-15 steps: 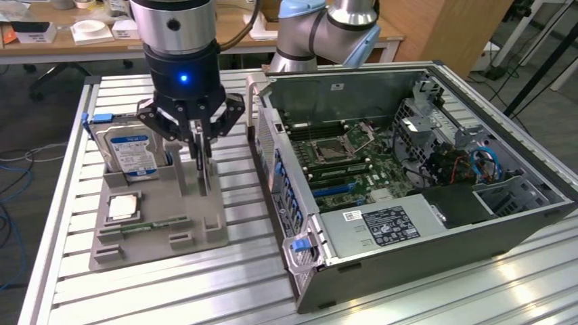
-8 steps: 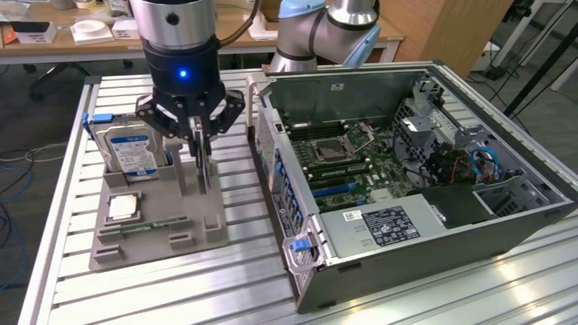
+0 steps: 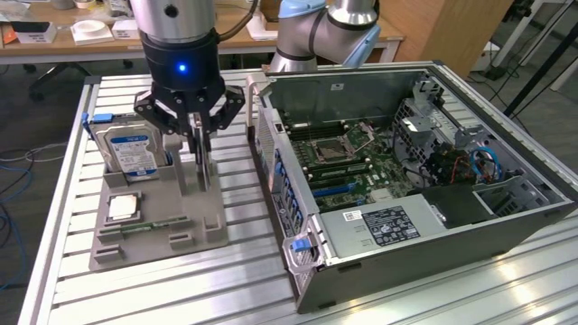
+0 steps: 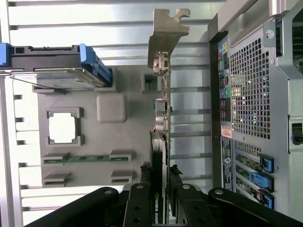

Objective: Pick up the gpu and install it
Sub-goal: 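Pick up the gpu and move the gpu toward the slot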

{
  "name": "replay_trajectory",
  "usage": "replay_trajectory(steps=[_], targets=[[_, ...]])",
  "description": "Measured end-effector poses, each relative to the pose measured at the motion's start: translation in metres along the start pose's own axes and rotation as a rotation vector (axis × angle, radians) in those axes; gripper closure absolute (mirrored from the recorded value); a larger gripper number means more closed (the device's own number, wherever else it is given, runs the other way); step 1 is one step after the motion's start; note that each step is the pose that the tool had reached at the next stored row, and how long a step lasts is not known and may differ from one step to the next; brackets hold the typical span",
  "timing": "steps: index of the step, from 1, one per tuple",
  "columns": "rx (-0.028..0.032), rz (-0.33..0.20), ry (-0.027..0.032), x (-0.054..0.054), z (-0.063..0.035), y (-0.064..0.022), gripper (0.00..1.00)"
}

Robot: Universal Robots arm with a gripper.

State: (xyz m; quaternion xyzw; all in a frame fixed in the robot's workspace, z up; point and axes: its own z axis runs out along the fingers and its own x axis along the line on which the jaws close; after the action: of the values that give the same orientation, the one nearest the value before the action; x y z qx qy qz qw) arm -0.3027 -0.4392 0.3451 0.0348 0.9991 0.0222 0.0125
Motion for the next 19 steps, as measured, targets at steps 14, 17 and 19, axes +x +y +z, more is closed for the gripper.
replay_trajectory(steps=[14, 17, 19], targets=[[0.0000, 0.000, 0.0003, -0.0001, -0.0070, 0.0003, 0.74], [0.0000, 0.000, 0.0003, -0.0002, -0.0076, 0.0003, 0.74], [0.0001, 0.000, 0.0004, -0.0002, -0.0082, 0.0004, 0.74]])
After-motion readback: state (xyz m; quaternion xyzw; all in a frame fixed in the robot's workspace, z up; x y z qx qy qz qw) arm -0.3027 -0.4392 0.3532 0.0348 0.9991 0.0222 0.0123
